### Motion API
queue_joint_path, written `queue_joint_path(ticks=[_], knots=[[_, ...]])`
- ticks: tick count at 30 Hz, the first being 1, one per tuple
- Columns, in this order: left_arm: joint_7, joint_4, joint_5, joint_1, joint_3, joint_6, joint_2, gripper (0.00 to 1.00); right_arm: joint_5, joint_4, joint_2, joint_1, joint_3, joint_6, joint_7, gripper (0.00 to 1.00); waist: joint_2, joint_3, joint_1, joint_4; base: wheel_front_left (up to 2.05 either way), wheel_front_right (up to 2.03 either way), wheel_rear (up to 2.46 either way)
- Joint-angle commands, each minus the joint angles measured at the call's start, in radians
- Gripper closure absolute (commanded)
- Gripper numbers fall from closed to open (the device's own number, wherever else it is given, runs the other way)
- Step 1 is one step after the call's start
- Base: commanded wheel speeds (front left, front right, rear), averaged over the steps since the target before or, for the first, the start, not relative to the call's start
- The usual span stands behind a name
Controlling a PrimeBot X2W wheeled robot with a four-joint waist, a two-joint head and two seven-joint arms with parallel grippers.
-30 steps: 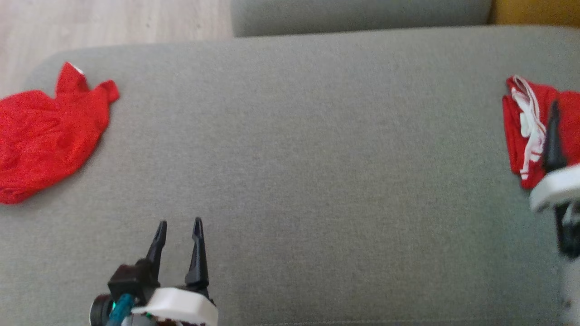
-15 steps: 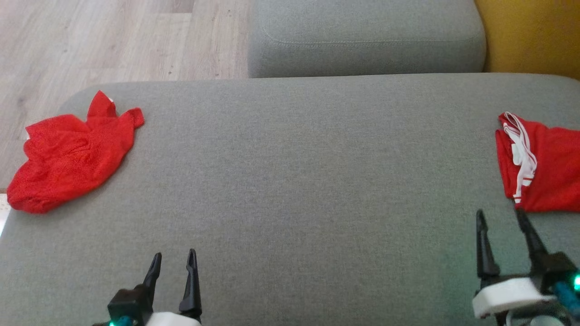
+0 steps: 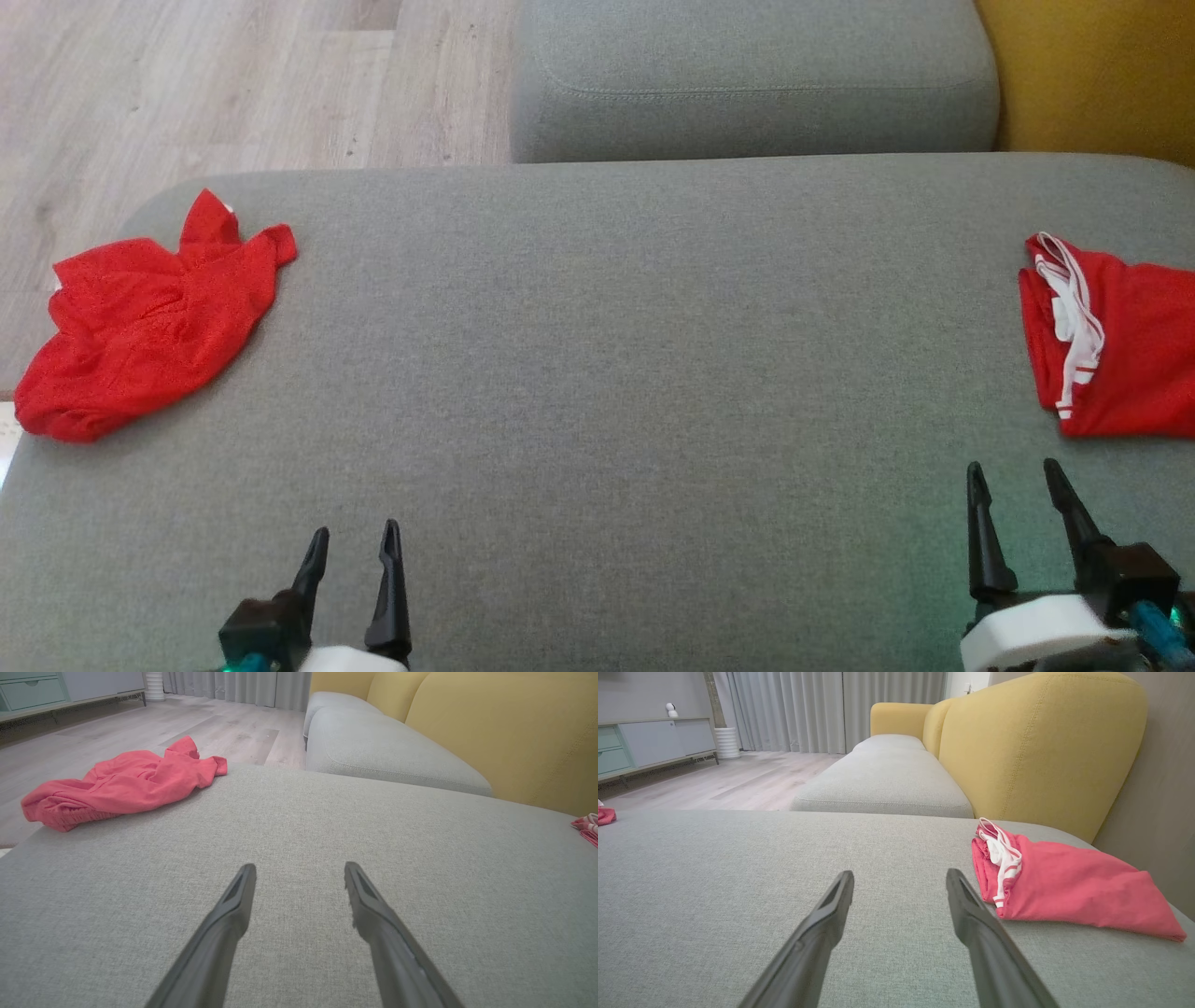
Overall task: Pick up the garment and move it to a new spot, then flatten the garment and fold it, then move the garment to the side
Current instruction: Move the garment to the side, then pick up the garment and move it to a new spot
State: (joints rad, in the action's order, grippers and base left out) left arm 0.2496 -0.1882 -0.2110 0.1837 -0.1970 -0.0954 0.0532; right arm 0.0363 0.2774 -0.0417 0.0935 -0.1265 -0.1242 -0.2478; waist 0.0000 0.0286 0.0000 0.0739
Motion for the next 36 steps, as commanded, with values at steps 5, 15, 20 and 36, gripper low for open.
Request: queue_joint_path(ticks=[5, 15, 20, 36], knots=[[0.012, 0.029, 0.004, -0.042, 0.033, 0.004, -0.003, 0.0, -0.01, -0.026, -0.009, -0.036, 0.032, -0.007, -0.014, 0.0, 0.0, 0.0, 0.0, -0.002, 0.0, 0.0, 0.0], [0.012, 0.032, 0.008, -0.061, 0.027, 0.004, -0.003, 0.0, -0.034, -0.032, -0.009, -0.019, 0.031, -0.007, -0.014, 0.0, 0.0, 0.001, 0.0, 0.09, 0.0, 0.0, 0.0], [0.012, 0.031, 0.01, -0.052, 0.033, 0.003, -0.003, 0.0, -0.048, -0.033, -0.009, -0.019, 0.049, -0.007, -0.014, 0.0, 0.0, 0.004, 0.0, 0.166, 0.0, 0.0, 0.0], [0.012, 0.054, 0.003, -0.017, 0.068, -0.002, -0.003, 0.0, -0.057, -0.018, -0.009, -0.028, 0.103, -0.007, -0.014, 0.0, 0.0, -0.009, 0.0, 0.274, 0.0, 0.0, 0.0]])
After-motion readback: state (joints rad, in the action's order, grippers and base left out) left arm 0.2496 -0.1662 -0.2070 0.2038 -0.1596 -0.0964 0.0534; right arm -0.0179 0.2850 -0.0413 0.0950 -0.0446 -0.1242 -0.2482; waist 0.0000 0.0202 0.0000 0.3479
